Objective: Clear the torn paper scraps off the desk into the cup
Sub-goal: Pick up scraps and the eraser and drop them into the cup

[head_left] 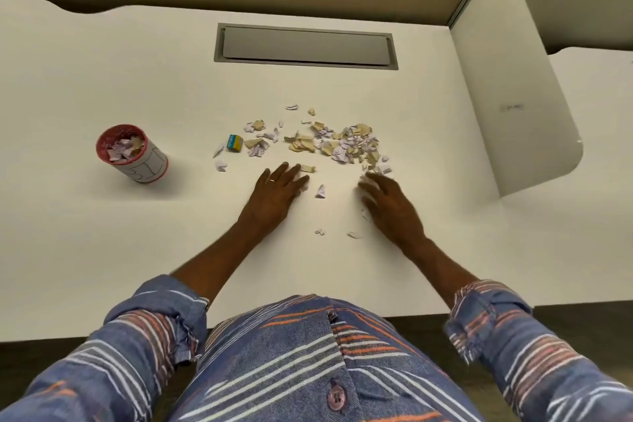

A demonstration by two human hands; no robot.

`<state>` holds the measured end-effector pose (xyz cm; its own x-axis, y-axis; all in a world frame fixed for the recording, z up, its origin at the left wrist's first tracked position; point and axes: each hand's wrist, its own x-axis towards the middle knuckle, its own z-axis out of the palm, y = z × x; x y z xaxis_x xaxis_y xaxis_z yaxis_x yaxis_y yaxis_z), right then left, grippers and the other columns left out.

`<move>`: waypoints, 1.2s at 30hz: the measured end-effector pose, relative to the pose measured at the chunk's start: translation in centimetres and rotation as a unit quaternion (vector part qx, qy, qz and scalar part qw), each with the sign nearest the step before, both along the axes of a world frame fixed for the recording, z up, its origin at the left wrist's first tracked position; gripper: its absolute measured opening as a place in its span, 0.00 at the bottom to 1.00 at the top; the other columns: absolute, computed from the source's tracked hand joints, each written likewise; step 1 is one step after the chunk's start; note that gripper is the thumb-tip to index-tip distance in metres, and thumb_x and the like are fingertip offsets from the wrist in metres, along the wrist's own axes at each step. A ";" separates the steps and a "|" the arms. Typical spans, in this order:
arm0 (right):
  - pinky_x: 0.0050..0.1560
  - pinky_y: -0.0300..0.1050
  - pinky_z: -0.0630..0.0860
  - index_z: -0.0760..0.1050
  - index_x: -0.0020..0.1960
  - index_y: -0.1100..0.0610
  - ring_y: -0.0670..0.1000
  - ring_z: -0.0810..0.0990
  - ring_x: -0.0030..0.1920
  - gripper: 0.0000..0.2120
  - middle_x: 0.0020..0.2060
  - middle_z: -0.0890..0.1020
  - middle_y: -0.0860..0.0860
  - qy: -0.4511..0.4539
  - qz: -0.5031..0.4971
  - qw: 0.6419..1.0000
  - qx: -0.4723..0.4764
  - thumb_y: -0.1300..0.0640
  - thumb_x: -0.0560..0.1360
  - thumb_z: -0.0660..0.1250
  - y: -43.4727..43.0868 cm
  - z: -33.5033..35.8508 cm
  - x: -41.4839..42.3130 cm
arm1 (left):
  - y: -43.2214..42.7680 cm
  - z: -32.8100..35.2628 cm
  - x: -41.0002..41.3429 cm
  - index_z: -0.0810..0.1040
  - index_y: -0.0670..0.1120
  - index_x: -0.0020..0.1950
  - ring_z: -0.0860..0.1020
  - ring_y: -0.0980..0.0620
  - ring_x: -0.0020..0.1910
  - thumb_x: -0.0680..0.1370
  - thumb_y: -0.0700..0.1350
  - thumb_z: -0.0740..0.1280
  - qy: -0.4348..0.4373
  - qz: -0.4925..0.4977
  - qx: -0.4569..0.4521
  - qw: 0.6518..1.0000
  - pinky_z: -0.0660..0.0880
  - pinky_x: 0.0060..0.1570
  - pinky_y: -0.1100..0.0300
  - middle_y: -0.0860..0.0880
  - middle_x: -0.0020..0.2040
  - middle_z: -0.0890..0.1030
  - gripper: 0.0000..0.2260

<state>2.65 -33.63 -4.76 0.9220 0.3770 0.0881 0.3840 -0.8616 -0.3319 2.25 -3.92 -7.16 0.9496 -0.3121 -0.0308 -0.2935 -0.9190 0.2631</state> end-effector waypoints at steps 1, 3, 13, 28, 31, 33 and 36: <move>0.71 0.52 0.72 0.71 0.73 0.56 0.58 0.68 0.74 0.22 0.74 0.69 0.57 0.013 -0.011 1.000 -0.002 0.52 0.81 0.65 -0.4 0.2 1.1 | 0.0 0.1 -0.1 0.69 0.50 0.74 0.63 0.46 0.77 0.83 0.44 0.58 -0.010 -0.002 -0.027 1.000 0.61 0.74 0.49 0.49 0.77 0.66 0.19; 0.77 0.52 0.63 0.62 0.78 0.56 0.60 0.60 0.78 0.30 0.79 0.61 0.58 0.057 -0.027 0.998 -0.011 0.49 0.80 0.66 -0.6 0.5 3.1 | 0.3 0.0 -0.7 0.75 0.44 0.70 0.68 0.45 0.74 0.82 0.41 0.61 -0.023 0.006 -0.078 0.997 0.65 0.73 0.52 0.47 0.72 0.73 0.16; 0.75 0.54 0.65 0.69 0.74 0.60 0.61 0.67 0.74 0.24 0.74 0.69 0.60 0.063 0.012 0.998 -0.013 0.50 0.82 0.63 4.1 -0.1 5.6 | -0.3 0.6 -7.0 0.71 0.47 0.72 0.66 0.50 0.73 0.78 0.54 0.68 -0.001 0.106 -0.213 0.971 0.66 0.73 0.53 0.47 0.73 0.69 0.25; 0.76 0.45 0.63 0.65 0.75 0.50 0.52 0.61 0.78 0.34 0.78 0.62 0.49 0.046 -0.067 0.993 0.083 0.38 0.75 0.69 -1.0 -1.1 -5.0 | -5.2 0.3 -0.6 0.54 0.55 0.80 0.43 0.42 0.80 0.81 0.62 0.55 0.031 -0.003 -0.003 1.000 0.50 0.78 0.43 0.45 0.81 0.45 0.29; 0.81 0.54 0.50 0.53 0.80 0.49 0.55 0.48 0.82 0.46 0.81 0.52 0.52 0.090 -0.094 0.990 0.048 0.31 0.71 0.68 -0.8 -1.9 -5.6 | -4.2 0.5 0.3 0.64 0.53 0.77 0.52 0.44 0.80 0.82 0.57 0.57 0.030 -0.040 -0.018 0.999 0.53 0.77 0.47 0.47 0.80 0.56 0.23; 0.81 0.57 0.45 0.49 0.81 0.49 0.55 0.44 0.82 0.48 0.82 0.49 0.51 0.100 -0.093 0.990 0.029 0.29 0.71 0.66 0.2 -2.3 -5.6 | -3.4 0.7 0.1 0.72 0.49 0.73 0.59 0.45 0.78 0.82 0.51 0.60 0.014 -0.050 -0.072 0.996 0.59 0.76 0.50 0.47 0.77 0.65 0.19; 0.80 0.54 0.42 0.47 0.82 0.48 0.54 0.42 0.82 0.46 0.82 0.47 0.50 0.100 -0.070 0.992 0.041 0.31 0.74 0.64 2.4 -2.4 -5.1 | -1.7 0.7 -1.1 0.80 0.43 0.64 0.70 0.44 0.72 0.81 0.44 0.66 -0.022 -0.031 -0.135 0.990 0.70 0.70 0.52 0.45 0.68 0.77 0.13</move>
